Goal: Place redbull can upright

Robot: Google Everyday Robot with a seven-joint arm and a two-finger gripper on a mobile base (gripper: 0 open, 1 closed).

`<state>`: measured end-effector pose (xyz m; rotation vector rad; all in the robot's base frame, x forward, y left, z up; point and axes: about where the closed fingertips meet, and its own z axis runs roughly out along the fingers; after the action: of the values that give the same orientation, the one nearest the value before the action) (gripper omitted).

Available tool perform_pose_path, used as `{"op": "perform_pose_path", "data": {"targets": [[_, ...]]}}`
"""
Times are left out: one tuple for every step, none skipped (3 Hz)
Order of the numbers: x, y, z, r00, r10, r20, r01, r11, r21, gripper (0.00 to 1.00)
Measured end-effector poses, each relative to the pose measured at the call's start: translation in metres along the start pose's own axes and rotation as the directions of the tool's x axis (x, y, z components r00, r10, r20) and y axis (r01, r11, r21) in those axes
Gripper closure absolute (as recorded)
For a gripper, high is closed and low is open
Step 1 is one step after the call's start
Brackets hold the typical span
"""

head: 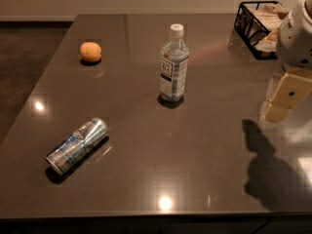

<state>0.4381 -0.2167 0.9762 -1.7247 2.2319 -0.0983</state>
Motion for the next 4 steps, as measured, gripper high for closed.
{"op": "perform_pose_path", "data": {"targets": [[0.0,0.0,0.0,1.0,0.0,0.0,0.0,1.0,0.0,0.0],[-0.015,-0.005,-0.002,1.0,-0.023,0.017,0.022,0.9996,0.018,0.0],[-0.039,-0.01,-0.007,0.997,-0.069,0.045,0.068,0.9971,0.034,0.0],[-0.088,-0.011,-0.01,0.979,-0.183,0.094,0.181,0.9828,0.039,0.0]]}}
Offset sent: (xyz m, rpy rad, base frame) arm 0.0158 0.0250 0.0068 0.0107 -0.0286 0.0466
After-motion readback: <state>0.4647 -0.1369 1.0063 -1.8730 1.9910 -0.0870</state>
